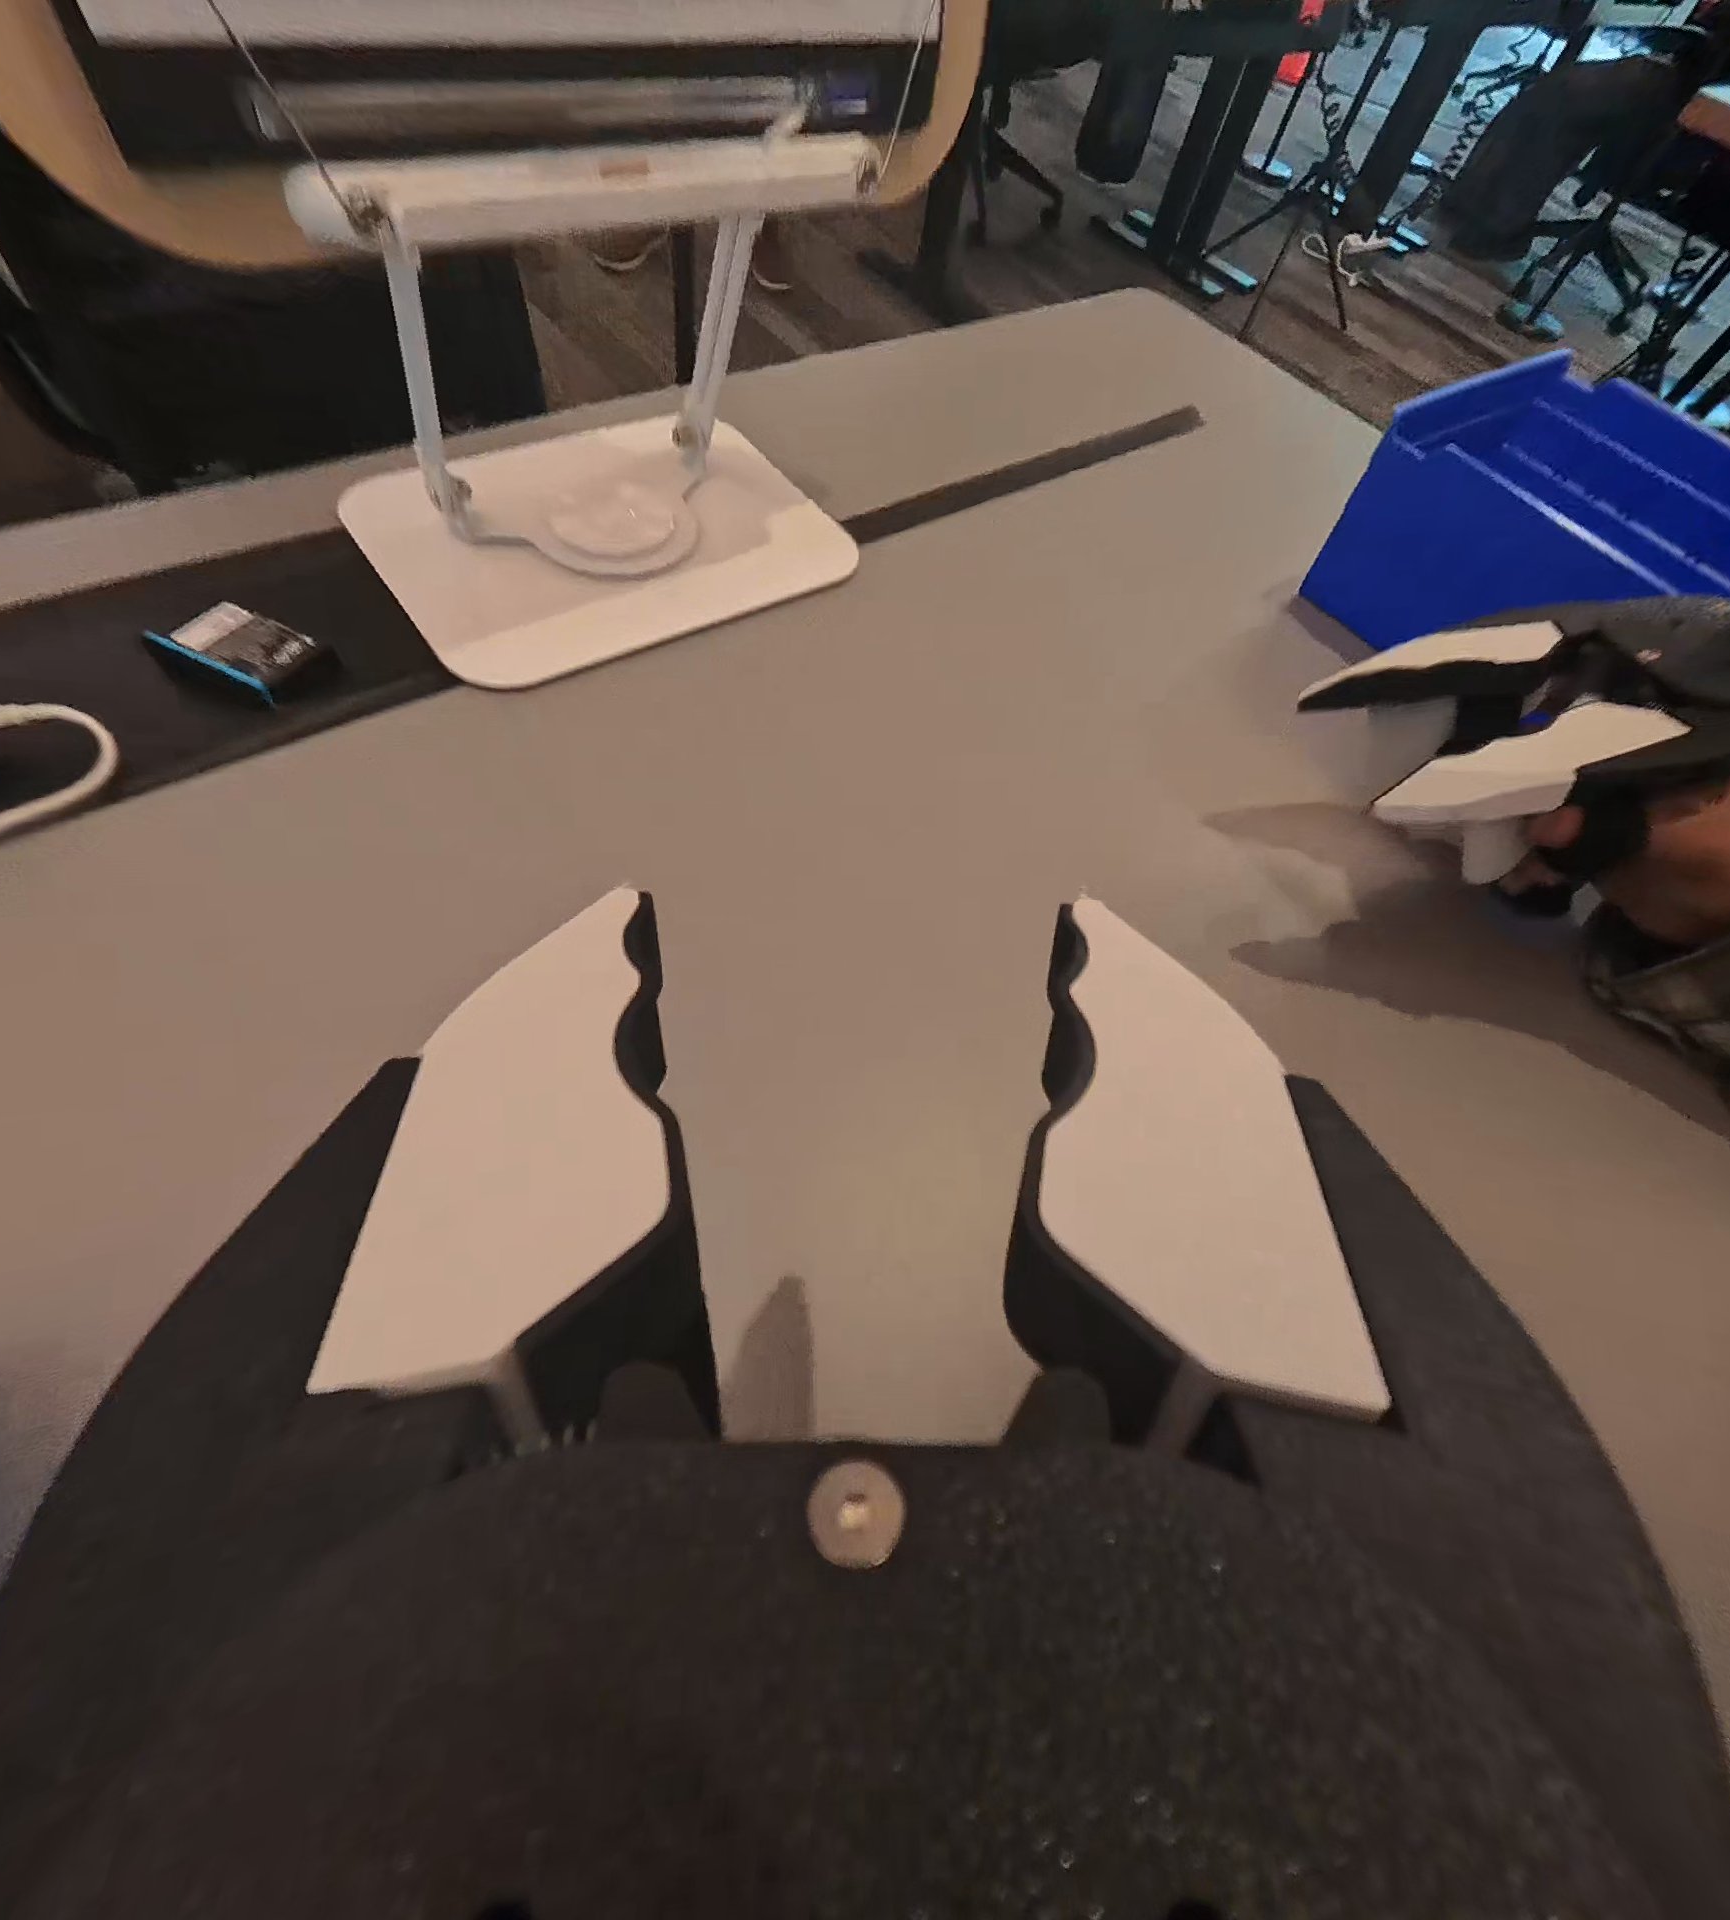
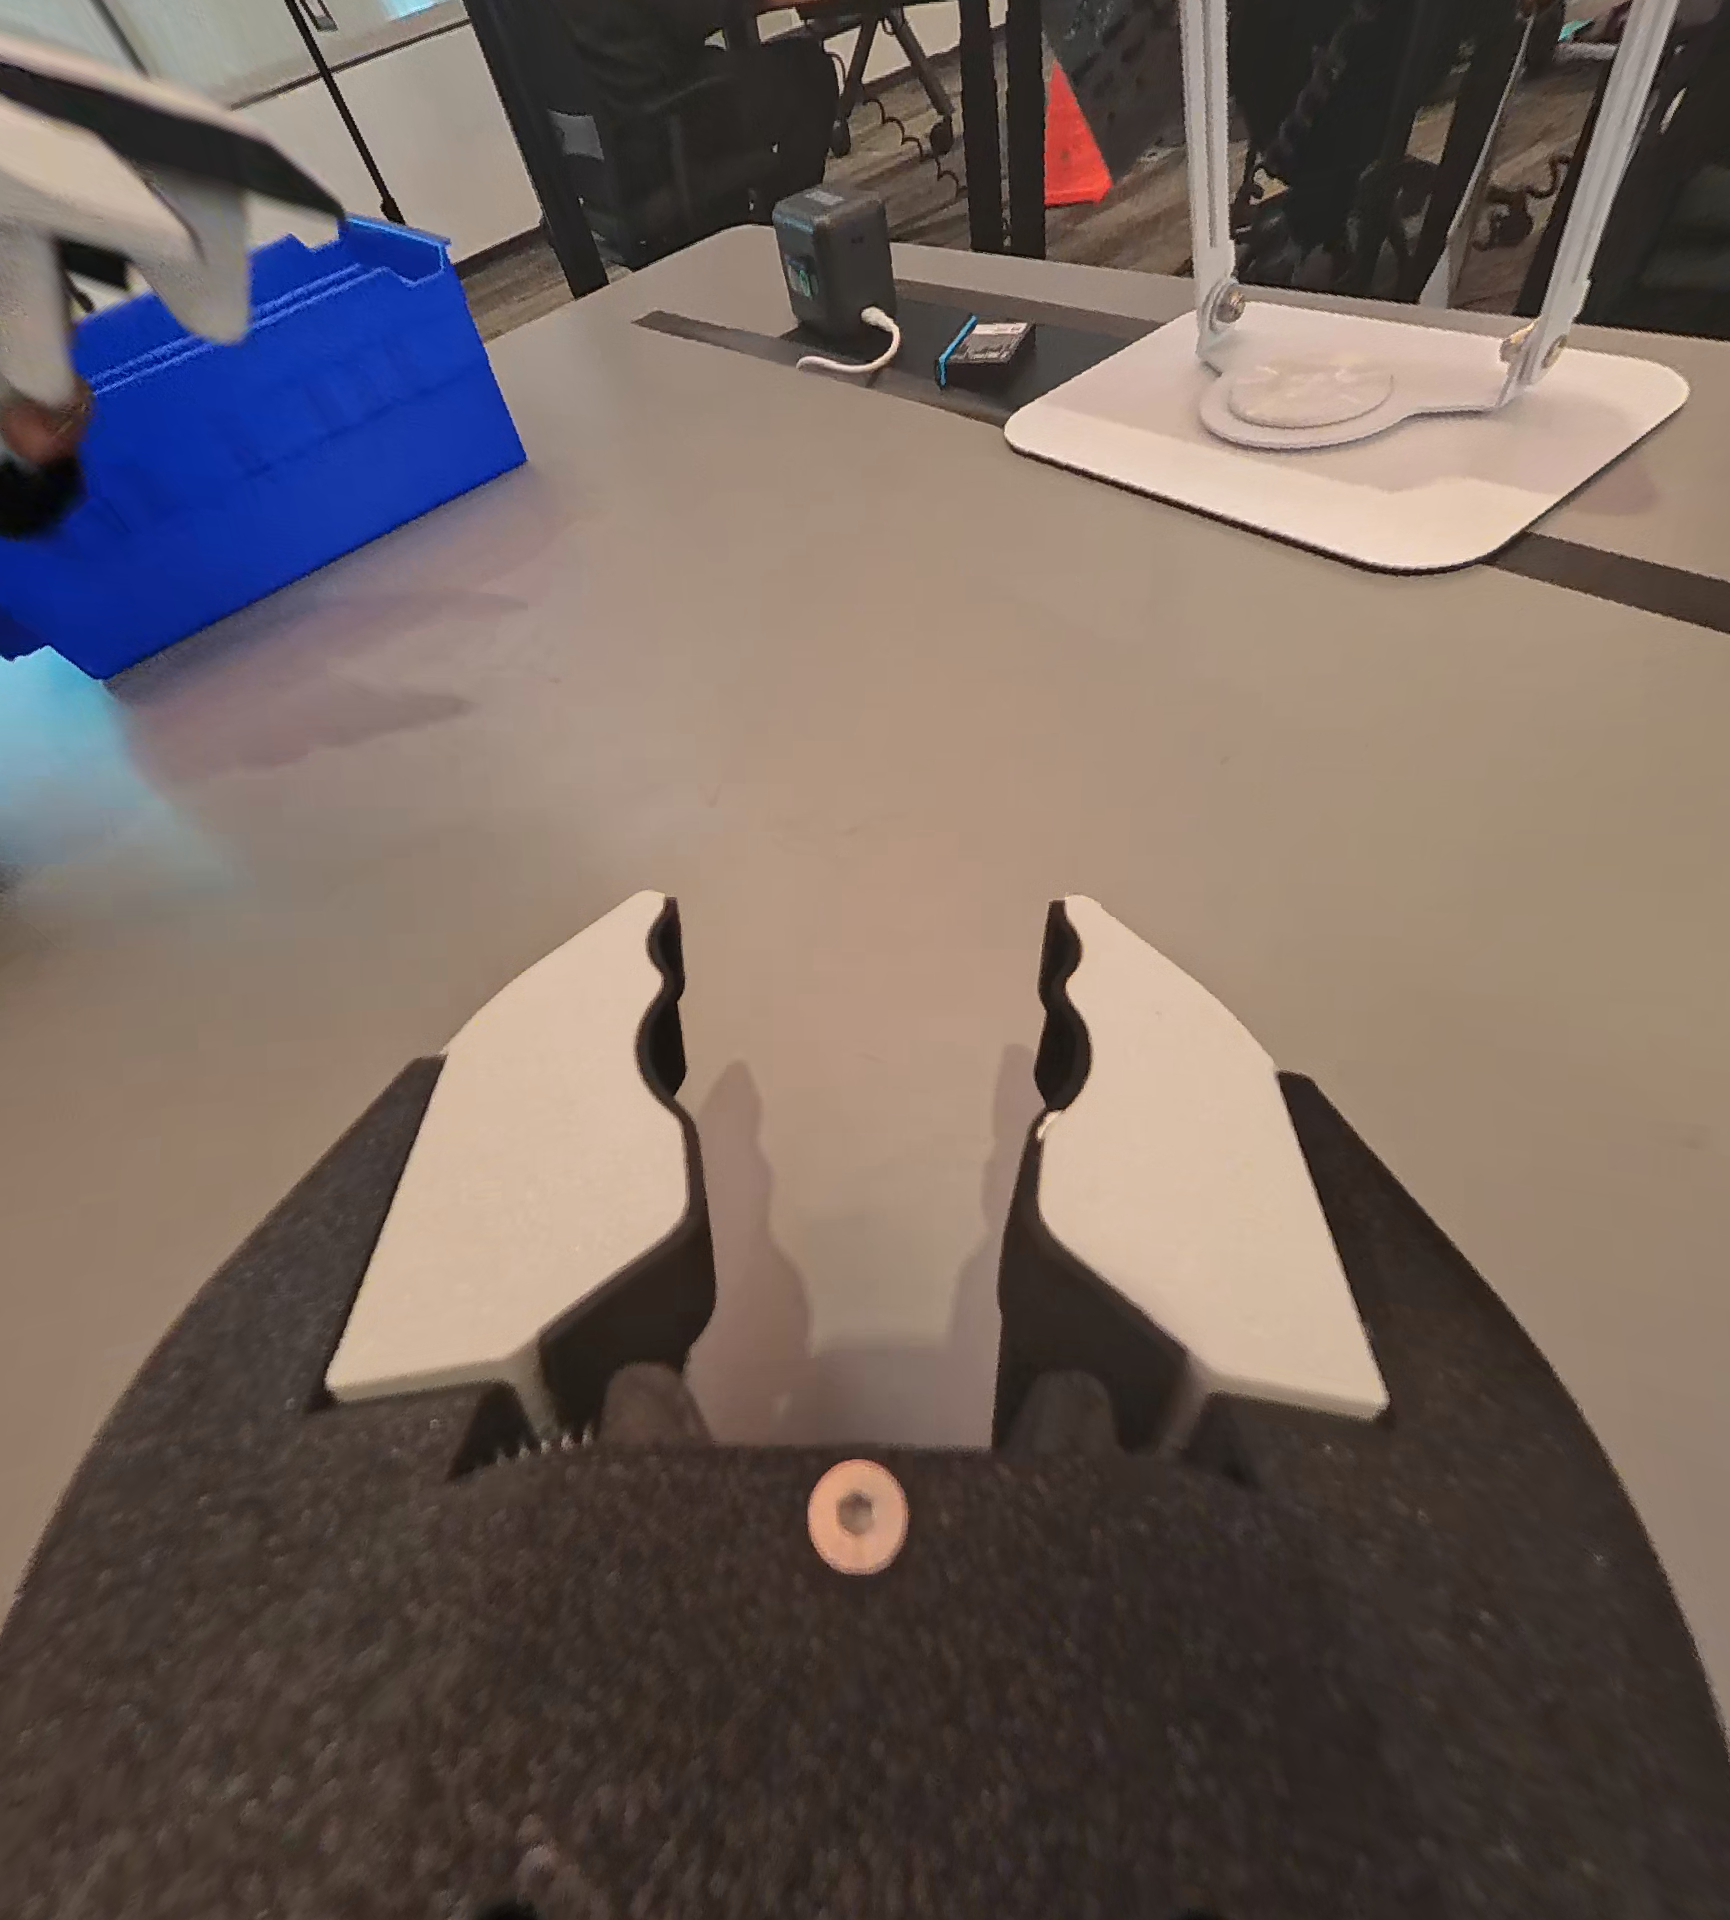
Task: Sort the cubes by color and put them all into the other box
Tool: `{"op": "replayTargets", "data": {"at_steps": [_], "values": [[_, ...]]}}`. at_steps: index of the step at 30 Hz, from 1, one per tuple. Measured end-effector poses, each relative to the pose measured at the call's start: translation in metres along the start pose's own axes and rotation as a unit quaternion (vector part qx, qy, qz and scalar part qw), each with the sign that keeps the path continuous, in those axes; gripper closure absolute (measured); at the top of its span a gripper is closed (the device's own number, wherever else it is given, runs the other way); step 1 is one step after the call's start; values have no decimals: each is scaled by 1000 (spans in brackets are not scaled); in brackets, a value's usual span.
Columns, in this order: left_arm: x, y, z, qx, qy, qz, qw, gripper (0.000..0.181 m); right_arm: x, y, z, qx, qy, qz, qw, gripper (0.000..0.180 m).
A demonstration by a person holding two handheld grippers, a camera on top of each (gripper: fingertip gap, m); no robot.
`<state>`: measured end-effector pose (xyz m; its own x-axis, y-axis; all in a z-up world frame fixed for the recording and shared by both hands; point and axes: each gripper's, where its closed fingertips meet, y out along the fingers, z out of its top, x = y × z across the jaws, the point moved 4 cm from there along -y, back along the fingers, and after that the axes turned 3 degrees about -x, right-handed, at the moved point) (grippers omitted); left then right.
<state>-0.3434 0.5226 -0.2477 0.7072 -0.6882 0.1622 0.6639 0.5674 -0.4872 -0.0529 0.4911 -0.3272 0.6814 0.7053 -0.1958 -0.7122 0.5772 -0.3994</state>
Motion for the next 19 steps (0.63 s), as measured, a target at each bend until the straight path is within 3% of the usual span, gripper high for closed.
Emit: {"op": "replayTargets", "data": {"at_steps": [6,19], "values": [[-14,23,-42,12,-19,-15,1000,111,1,-3,3,8,-2,-19,1000,113],[-4,18,-52,4,2,-24,1000,113,-2,-4,10,48,47,-67,995,112]]}}
